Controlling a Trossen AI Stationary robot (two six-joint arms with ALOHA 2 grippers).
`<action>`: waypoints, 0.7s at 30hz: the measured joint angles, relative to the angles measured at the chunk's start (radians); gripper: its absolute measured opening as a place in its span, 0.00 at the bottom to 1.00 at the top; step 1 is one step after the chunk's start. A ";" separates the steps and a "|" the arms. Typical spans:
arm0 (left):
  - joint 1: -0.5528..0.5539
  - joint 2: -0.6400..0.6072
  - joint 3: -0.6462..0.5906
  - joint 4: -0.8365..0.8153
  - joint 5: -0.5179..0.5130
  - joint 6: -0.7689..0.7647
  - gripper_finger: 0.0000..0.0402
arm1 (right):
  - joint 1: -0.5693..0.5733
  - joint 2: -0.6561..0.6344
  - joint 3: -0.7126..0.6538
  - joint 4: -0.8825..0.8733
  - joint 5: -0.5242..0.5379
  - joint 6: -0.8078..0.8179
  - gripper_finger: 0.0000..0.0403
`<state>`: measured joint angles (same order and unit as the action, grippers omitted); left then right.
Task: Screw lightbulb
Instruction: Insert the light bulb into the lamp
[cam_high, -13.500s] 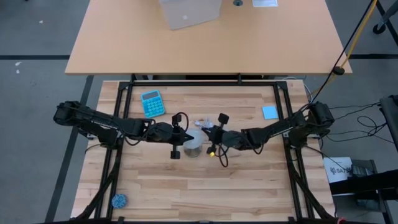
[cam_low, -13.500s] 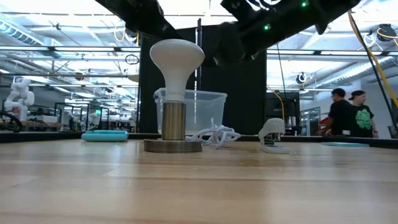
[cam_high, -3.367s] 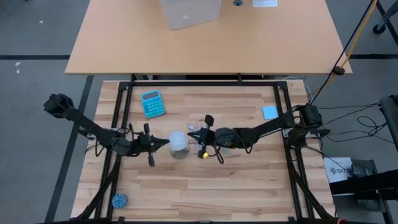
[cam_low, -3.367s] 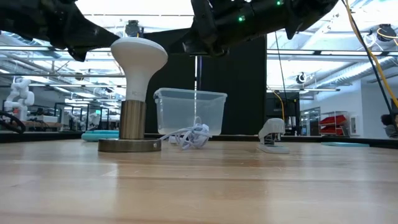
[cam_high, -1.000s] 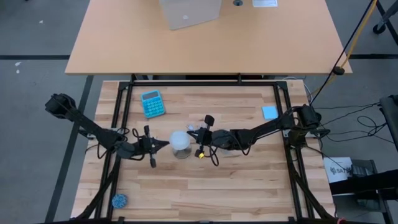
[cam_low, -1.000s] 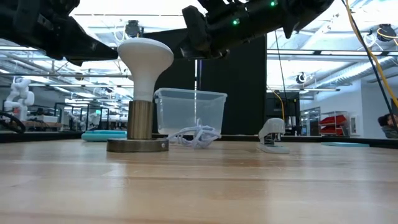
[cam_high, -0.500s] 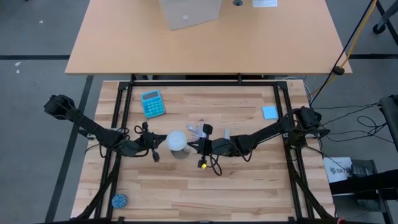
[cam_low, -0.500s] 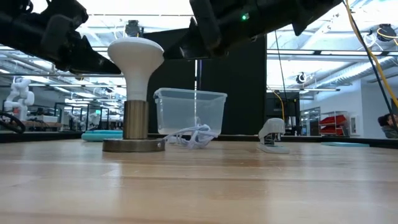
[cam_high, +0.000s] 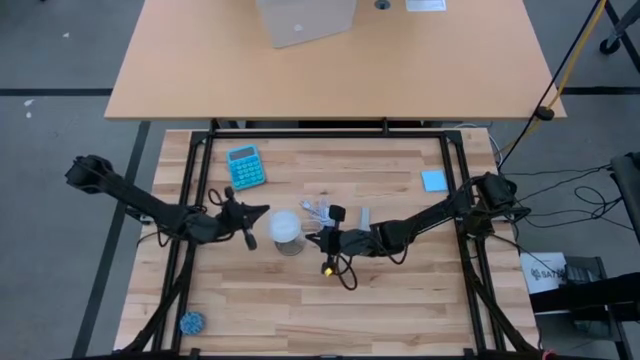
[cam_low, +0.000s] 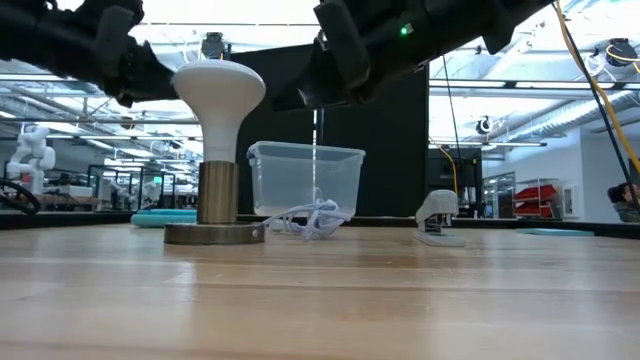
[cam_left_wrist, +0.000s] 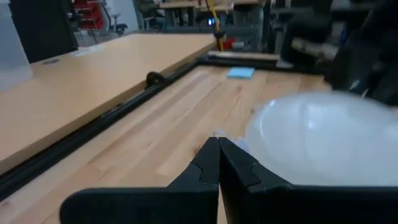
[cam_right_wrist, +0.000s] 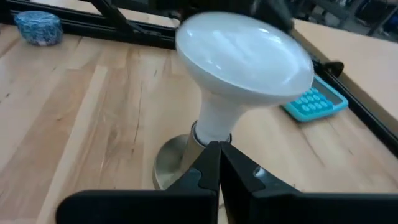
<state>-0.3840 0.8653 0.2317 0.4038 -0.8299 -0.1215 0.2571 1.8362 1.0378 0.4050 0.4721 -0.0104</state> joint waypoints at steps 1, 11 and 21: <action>0.000 -0.018 0.000 0.001 -0.001 0.000 0.00 | -0.003 0.005 0.000 0.002 0.011 0.006 0.00; -0.122 -0.227 0.000 0.001 0.099 0.118 0.00 | -0.070 0.098 0.000 0.193 0.129 0.020 0.00; -0.259 -0.154 0.000 -0.030 0.145 0.096 0.00 | -0.104 0.097 0.001 0.288 0.128 -0.060 0.00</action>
<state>-0.6426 0.7111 0.2317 0.3737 -0.6847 -0.0250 0.1530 1.9331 1.0389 0.6928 0.5997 -0.0707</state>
